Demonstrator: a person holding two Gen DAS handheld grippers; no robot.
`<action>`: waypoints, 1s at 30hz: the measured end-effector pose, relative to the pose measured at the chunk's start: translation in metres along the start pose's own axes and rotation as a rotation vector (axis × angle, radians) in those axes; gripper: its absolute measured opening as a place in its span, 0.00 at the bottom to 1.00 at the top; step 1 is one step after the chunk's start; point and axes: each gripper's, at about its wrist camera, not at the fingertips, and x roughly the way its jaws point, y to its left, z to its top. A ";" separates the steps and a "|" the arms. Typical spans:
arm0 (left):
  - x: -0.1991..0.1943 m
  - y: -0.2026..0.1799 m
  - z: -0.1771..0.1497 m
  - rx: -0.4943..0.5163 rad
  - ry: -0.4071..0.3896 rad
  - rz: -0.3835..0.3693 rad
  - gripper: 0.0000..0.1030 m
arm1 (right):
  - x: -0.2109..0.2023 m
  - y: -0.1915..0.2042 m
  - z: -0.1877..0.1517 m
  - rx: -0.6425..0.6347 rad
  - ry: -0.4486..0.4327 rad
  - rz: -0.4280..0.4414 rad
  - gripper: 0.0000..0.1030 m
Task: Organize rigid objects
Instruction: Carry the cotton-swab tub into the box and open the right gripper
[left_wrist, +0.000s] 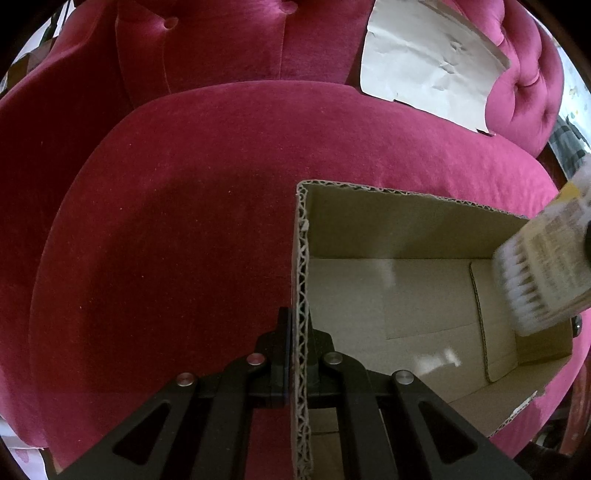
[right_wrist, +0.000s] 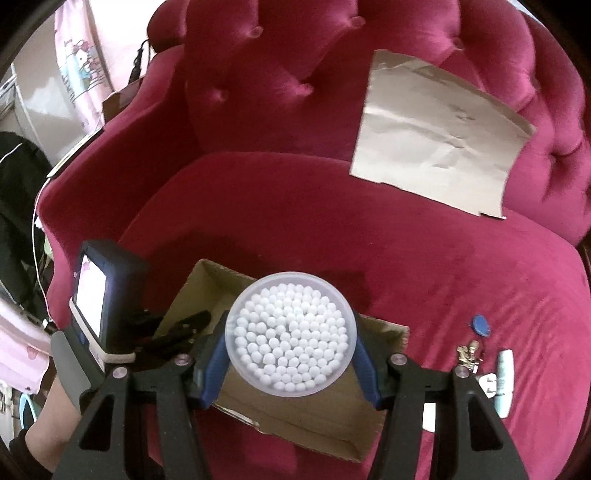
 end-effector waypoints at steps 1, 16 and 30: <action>0.000 0.000 0.000 -0.001 -0.001 0.000 0.03 | 0.003 0.002 0.000 -0.002 0.004 0.006 0.60; -0.002 0.001 -0.001 -0.012 -0.006 -0.006 0.03 | 0.033 0.018 -0.008 0.002 0.074 0.079 0.60; -0.002 0.000 -0.002 -0.012 -0.011 -0.003 0.04 | 0.029 0.015 -0.001 -0.019 0.040 -0.024 0.95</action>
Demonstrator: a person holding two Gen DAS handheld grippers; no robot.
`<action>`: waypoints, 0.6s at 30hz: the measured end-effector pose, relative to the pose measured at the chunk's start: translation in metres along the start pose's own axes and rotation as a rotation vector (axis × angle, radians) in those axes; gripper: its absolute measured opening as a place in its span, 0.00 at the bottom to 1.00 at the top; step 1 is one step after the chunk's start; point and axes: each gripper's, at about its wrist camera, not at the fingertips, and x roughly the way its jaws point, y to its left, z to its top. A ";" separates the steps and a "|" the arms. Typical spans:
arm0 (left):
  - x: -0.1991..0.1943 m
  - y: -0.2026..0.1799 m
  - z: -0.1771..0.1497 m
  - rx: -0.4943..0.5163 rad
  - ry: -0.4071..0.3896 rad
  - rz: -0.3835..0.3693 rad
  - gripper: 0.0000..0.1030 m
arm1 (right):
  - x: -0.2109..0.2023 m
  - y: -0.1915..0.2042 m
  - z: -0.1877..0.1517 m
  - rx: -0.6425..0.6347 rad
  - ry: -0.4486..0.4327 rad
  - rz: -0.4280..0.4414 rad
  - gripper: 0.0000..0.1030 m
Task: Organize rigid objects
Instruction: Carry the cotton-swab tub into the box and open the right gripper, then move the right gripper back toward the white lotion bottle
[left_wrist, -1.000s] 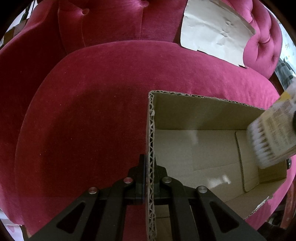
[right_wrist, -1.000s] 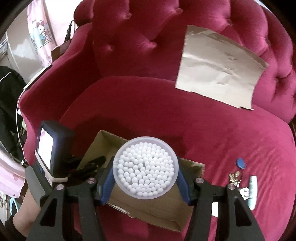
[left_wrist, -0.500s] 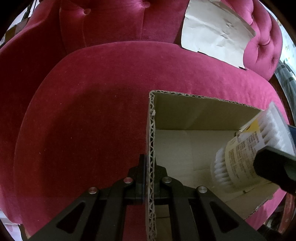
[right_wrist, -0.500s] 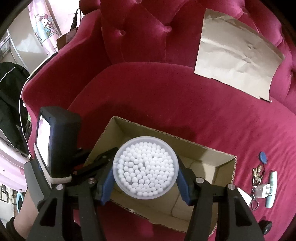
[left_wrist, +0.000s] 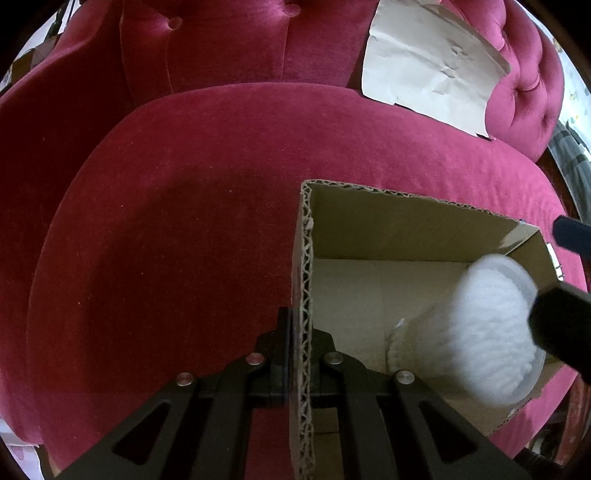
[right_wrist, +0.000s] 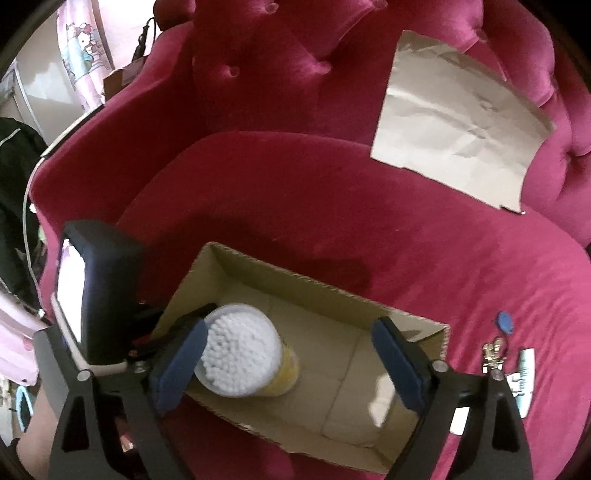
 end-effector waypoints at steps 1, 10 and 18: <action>0.000 0.000 0.000 0.002 -0.001 0.001 0.04 | -0.001 -0.001 0.000 0.002 -0.005 -0.013 0.99; 0.000 0.000 0.000 0.004 -0.002 0.002 0.04 | -0.006 -0.012 0.002 0.027 -0.010 -0.043 1.00; 0.000 -0.003 0.000 0.021 -0.006 0.014 0.04 | -0.019 -0.023 0.004 0.043 -0.033 -0.060 1.00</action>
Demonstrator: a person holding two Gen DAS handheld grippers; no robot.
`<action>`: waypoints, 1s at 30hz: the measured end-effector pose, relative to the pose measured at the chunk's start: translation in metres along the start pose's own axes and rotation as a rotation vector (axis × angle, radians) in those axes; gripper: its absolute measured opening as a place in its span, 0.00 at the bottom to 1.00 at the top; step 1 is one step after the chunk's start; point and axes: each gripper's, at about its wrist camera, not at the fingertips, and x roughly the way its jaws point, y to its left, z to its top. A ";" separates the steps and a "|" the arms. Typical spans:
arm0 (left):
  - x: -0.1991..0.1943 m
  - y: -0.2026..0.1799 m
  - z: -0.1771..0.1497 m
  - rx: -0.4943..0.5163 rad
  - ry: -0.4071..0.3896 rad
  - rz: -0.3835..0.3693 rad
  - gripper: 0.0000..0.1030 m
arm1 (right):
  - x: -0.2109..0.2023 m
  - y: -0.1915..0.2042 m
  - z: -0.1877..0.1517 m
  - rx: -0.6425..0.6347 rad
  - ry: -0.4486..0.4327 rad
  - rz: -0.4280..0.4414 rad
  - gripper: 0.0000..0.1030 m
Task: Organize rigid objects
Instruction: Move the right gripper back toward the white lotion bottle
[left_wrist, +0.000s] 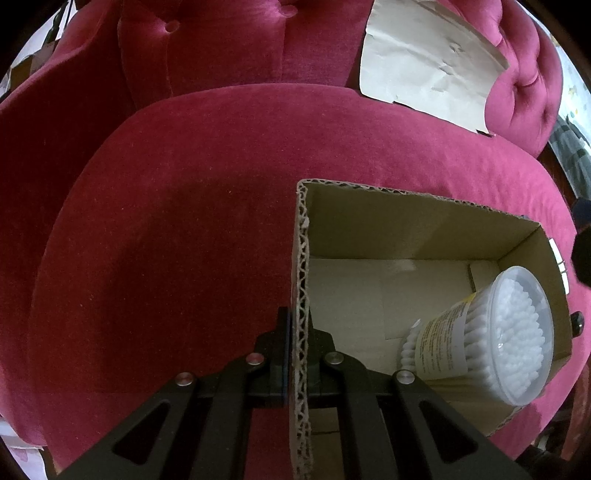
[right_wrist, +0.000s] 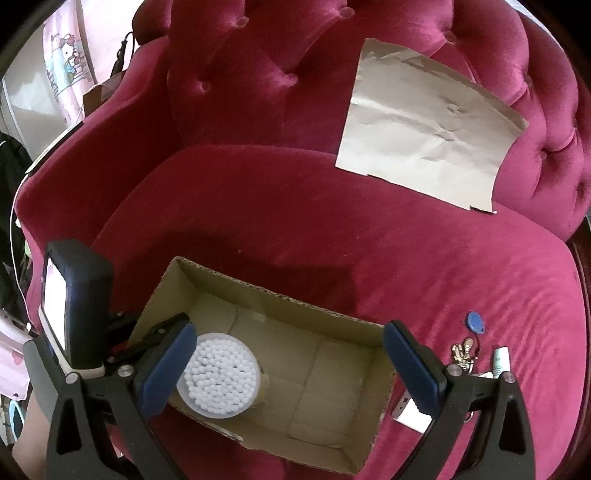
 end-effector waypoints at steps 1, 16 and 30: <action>0.000 -0.001 0.000 0.005 -0.001 0.003 0.04 | -0.001 -0.002 0.000 0.003 -0.004 -0.003 1.00; 0.001 0.000 0.001 0.008 0.000 0.007 0.04 | -0.015 -0.047 -0.008 0.064 -0.037 -0.063 1.00; 0.001 -0.004 0.000 0.016 -0.003 0.023 0.04 | -0.031 -0.112 -0.016 0.138 -0.038 -0.157 1.00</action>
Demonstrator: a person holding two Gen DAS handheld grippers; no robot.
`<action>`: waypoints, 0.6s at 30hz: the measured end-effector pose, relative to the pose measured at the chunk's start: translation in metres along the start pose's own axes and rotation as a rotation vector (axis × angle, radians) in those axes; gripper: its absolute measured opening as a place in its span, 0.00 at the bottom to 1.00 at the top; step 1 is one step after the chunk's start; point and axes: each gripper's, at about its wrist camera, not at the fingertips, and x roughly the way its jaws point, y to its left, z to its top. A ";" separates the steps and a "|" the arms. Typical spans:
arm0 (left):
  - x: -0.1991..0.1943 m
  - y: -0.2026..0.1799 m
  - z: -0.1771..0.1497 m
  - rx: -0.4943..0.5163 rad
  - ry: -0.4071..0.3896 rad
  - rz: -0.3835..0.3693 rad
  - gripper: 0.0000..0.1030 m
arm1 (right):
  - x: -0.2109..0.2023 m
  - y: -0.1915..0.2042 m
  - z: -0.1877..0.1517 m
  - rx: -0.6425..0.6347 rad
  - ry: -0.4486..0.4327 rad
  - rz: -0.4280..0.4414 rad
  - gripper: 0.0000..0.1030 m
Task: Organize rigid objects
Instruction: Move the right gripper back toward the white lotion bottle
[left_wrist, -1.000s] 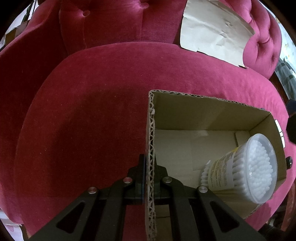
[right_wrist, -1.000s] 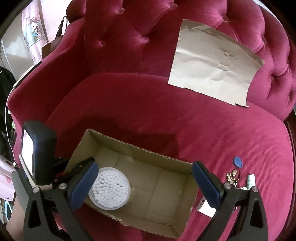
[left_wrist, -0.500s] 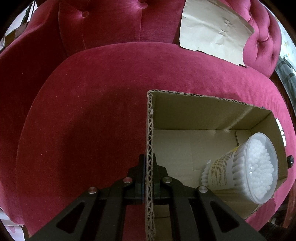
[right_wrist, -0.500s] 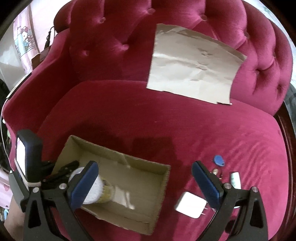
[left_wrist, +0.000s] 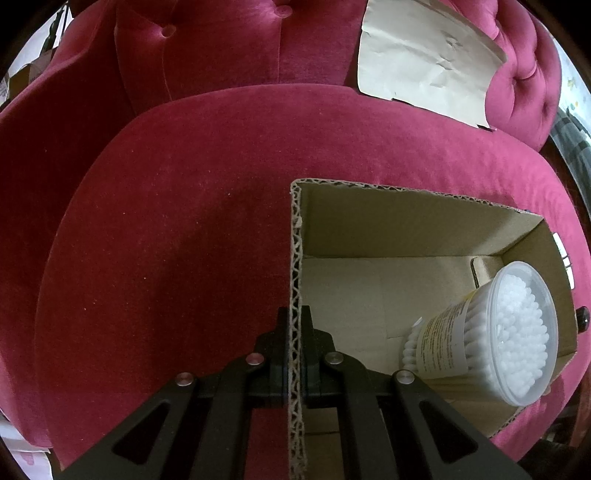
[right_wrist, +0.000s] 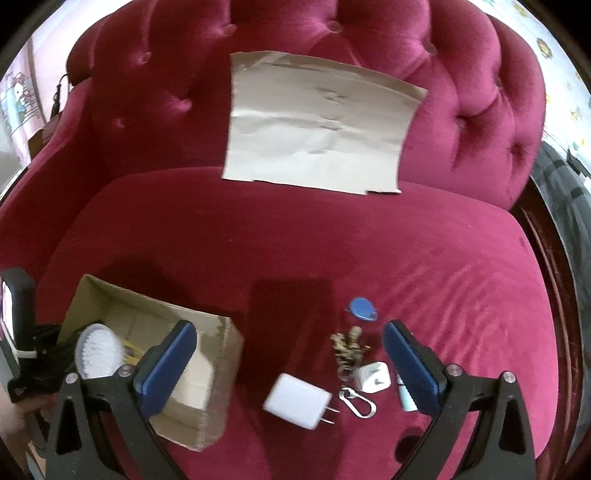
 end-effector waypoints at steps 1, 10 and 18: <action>0.000 0.000 0.000 0.001 0.000 0.002 0.04 | -0.001 -0.007 0.000 0.008 0.001 -0.008 1.00; 0.000 0.000 0.000 0.004 -0.003 0.006 0.04 | 0.011 -0.049 -0.010 0.060 0.027 -0.040 1.00; 0.000 0.000 0.000 0.005 -0.004 0.008 0.04 | 0.026 -0.079 -0.026 0.102 0.069 -0.054 1.00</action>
